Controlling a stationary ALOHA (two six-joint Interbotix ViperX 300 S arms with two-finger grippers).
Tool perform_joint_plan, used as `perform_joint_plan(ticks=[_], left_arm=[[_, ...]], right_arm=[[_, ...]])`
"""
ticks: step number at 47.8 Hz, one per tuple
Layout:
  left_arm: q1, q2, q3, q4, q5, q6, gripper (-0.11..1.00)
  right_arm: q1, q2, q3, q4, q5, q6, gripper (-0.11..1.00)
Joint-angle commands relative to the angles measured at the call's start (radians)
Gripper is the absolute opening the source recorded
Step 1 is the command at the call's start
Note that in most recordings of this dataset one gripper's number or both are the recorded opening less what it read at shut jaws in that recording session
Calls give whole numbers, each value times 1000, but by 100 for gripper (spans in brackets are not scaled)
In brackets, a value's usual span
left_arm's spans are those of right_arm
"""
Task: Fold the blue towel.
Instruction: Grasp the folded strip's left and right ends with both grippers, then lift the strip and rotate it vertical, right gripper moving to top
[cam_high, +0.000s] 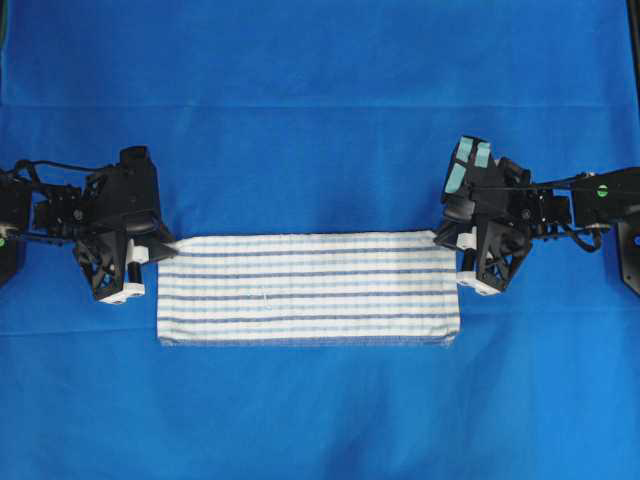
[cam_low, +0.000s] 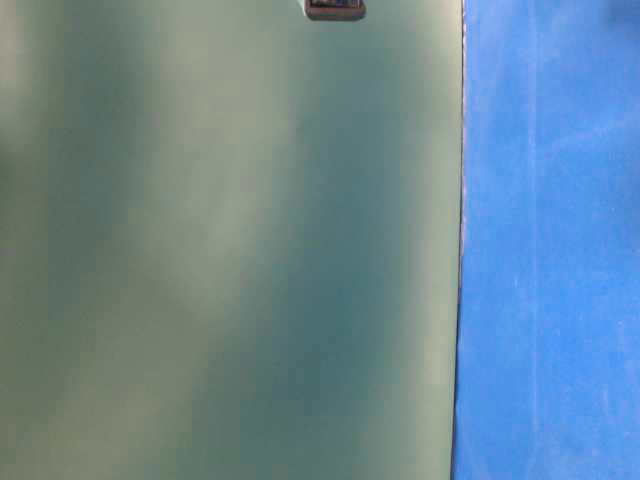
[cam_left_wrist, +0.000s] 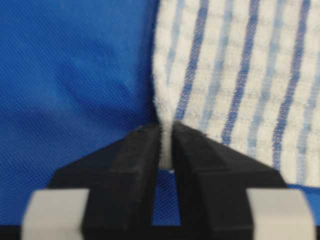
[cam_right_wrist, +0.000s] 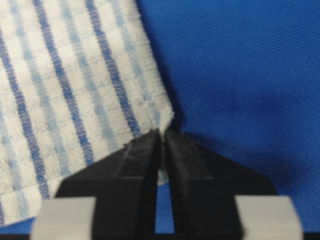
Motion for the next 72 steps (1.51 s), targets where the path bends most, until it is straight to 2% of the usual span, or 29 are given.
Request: perform_joint_plan(ticks=[1,13,19,31,36,45,52,61,68,72], left_arm=[[2,-8,-6,0,8,-8,3],[2,-12,-9,0,25,-29,3],[2,-51,-29,0,69,-29,3],[2,-244,-95,0,232,-26,3],[2,-336,-110,0,261,-31,3],[2,-463,-106,0,261,-31,3],[-2,-531,-94,0,259,-31,3],[-3,-529,-94,0,238,-32,3],[-18,-486,-106,0,170,-32,3],[-58,-431,-127,-2,115,-32,3]], right_arm=[[8,-8,-11,-2,-3,-2,3],[9,-12,-17,-2,-3,-2,3],[8,-44,-25,-2,15,-2,3],[9,-225,-55,-3,173,-3,3],[9,-318,-67,-9,233,-5,3],[9,-469,-74,-21,282,-3,3],[9,-534,-64,-35,282,-3,3],[-20,-522,-69,-74,276,0,3],[-89,-474,-87,-92,256,0,3],[-132,-442,-103,-101,247,0,3]])
